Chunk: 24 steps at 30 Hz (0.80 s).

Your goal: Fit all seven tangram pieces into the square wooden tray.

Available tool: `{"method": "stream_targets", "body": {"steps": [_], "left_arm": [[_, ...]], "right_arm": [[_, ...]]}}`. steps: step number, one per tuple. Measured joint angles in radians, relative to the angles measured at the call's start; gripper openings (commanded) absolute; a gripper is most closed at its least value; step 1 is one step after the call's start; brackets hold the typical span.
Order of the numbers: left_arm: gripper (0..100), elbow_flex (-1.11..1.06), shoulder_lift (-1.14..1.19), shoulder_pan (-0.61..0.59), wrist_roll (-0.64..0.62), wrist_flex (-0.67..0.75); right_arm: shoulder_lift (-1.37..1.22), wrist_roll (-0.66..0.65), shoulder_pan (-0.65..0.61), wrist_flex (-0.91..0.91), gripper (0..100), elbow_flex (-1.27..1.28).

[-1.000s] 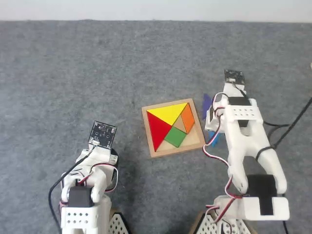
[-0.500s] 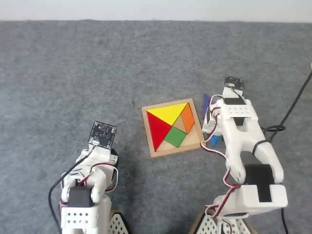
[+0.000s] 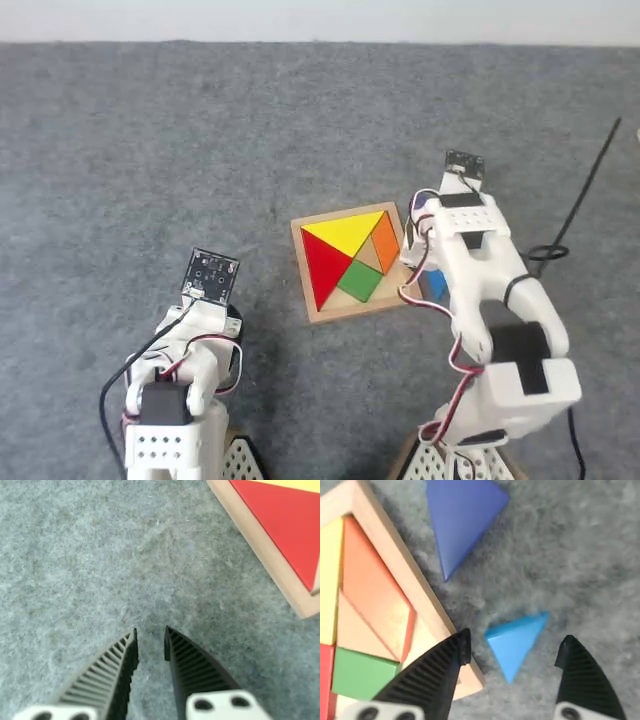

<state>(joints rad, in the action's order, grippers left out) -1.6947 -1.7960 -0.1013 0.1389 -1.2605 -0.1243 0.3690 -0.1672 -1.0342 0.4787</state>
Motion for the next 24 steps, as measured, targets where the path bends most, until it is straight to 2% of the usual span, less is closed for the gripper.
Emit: {"method": "stream_targets", "body": {"steps": [6,11,24], "left_arm": [[9,0.000,0.000,0.000,0.000,0.000],[9,0.000,0.000,0.000,0.000,0.000],[9,0.000,0.000,0.000,0.000,0.000]], "right_arm": [[-0.044,0.003,0.006,0.000,28.4,-0.020],[-0.048,0.003,0.040,0.000,12.7,-0.023],[-0.048,0.003,0.049,-0.014,13.3,-0.025]]}}
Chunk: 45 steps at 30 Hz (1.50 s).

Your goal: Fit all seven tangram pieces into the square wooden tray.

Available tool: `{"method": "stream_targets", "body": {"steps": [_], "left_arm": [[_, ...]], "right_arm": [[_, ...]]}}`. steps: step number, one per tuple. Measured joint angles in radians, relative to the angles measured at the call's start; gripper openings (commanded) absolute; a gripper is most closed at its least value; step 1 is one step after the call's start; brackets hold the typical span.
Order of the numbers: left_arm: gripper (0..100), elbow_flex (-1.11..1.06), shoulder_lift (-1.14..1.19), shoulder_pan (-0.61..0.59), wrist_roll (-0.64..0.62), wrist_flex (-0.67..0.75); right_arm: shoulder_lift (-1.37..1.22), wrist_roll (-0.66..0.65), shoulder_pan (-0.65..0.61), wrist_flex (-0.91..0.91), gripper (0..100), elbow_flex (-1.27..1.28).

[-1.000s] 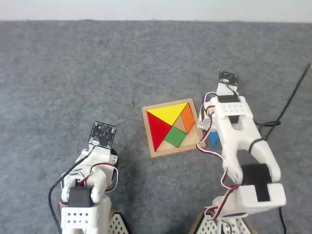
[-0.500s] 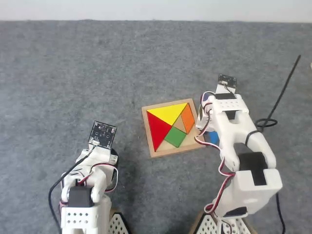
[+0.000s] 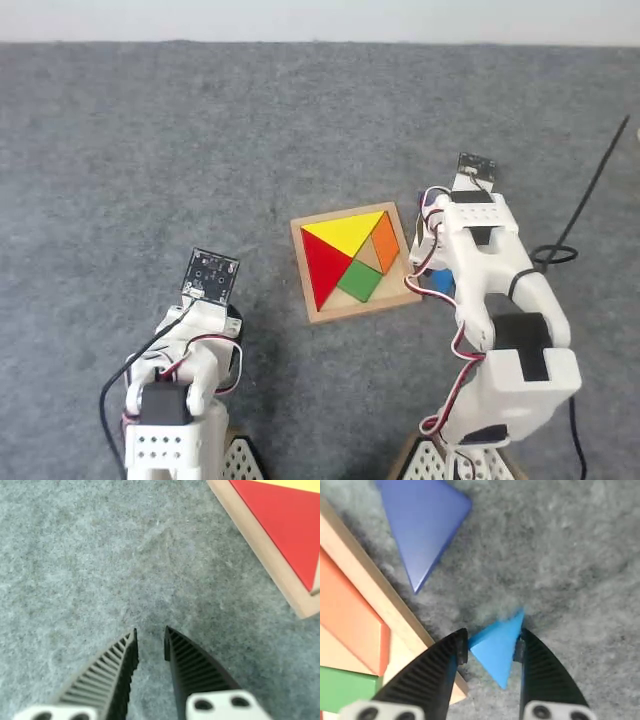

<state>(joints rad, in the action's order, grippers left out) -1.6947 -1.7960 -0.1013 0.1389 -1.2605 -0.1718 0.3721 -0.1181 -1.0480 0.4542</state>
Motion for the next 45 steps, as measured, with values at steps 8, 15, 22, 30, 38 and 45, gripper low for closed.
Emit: {"method": "stream_targets", "body": {"steps": [8,15,22,30,38,45], "left_arm": [[9,0.000,0.000,0.000,0.000,0.000],[9,0.000,0.000,0.000,0.000,0.000],[9,0.000,0.000,0.000,0.000,0.000],[9,0.000,0.000,0.000,0.000,0.000],[9,0.000,0.000,0.000,0.000,0.000],[9,0.000,0.000,0.000,0.000,0.000]], "right_arm": [[0.146,0.083,-0.043,-0.114,13.6,-0.014],[0.244,0.192,-0.267,-0.172,13.7,-0.011],[0.252,0.374,-0.523,-0.138,13.9,0.037],[0.252,0.473,-0.557,-0.087,20.1,0.037],[0.252,0.548,-0.706,-0.058,25.3,0.081],[0.252,0.595,-0.621,0.012,25.2,0.115]]}}
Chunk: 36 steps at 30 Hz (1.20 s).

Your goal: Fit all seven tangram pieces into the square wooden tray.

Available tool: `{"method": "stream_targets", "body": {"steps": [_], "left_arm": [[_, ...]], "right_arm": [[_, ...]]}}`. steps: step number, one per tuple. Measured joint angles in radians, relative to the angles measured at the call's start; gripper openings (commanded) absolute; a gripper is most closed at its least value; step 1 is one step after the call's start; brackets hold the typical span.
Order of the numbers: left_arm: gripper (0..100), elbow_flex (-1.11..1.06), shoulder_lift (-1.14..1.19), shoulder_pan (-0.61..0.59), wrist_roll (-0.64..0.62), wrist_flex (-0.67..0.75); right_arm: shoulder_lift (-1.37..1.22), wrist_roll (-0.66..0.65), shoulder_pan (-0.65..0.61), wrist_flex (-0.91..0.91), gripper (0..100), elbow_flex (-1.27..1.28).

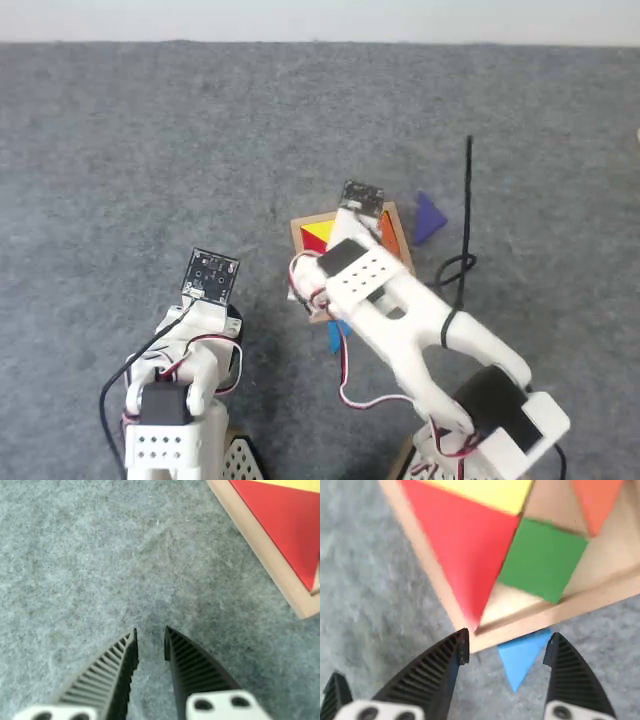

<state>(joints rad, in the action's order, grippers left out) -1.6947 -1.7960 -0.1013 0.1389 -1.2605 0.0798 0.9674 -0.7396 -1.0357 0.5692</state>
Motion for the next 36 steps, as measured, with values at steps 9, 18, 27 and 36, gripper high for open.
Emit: {"method": "stream_targets", "body": {"steps": [9,18,27,36], "left_arm": [[9,0.000,0.000,0.000,0.000,0.000],[9,0.000,0.000,0.000,0.000,0.000],[9,0.000,0.000,0.000,0.000,0.000],[9,0.000,0.000,0.003,0.000,0.000]], "right_arm": [[0.028,-0.322,0.069,-0.074,25.2,0.023],[0.302,-0.671,0.542,-0.087,9.1,0.115],[0.565,-0.980,0.822,0.028,8.3,0.433],[0.802,-1.122,0.962,0.117,8.3,0.698]]}}
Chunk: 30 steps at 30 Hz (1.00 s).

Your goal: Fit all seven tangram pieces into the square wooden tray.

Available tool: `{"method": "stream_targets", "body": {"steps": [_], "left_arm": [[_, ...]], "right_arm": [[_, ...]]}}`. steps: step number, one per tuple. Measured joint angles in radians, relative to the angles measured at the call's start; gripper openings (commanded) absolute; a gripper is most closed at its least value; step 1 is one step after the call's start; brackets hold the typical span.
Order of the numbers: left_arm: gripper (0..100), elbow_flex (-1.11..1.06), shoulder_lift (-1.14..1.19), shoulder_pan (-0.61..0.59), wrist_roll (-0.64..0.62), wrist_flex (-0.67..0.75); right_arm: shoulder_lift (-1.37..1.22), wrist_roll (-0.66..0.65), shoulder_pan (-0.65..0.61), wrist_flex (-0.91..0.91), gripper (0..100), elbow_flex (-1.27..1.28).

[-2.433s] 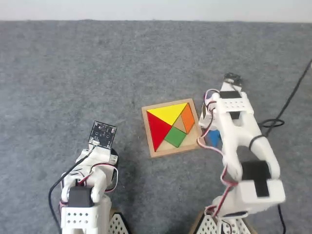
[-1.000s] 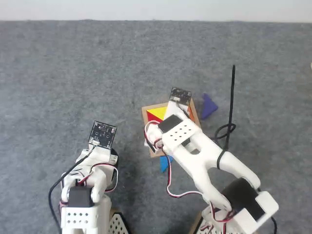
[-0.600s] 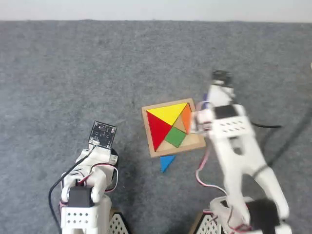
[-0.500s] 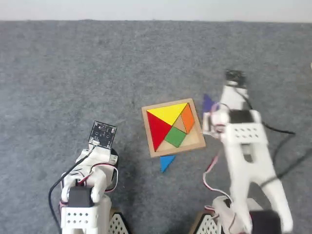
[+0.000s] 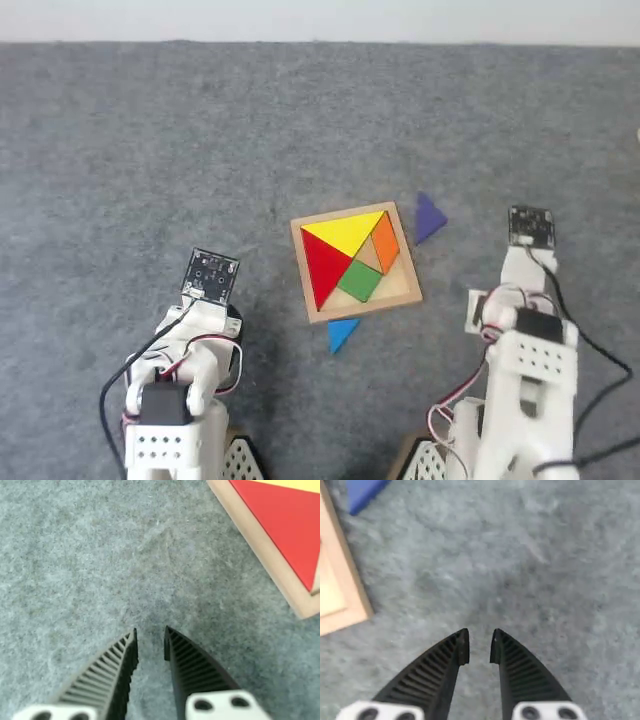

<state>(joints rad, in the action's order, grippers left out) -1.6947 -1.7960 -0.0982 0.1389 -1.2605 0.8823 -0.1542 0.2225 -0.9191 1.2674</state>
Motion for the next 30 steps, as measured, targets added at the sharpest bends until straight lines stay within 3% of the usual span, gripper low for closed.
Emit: {"method": "stream_targets", "body": {"steps": [6,15,18,22,30], "left_arm": [[9,0.000,0.000,0.143,0.000,0.000],[8,0.000,0.000,0.330,0.000,0.000],[8,0.000,0.000,0.402,0.051,0.012],[9,0.012,0.000,0.416,0.203,0.089],[9,0.213,0.068,0.338,0.184,0.098]], "right_arm": [[0.097,-0.044,0.046,0.057,8.3,0.147],[0.184,-0.049,0.114,0.054,8.4,0.180],[0.184,-0.066,0.141,0.054,8.3,0.180],[0.172,-0.094,0.181,0.044,8.4,0.180],[0.017,-0.072,0.350,-0.005,8.4,0.098]]}}
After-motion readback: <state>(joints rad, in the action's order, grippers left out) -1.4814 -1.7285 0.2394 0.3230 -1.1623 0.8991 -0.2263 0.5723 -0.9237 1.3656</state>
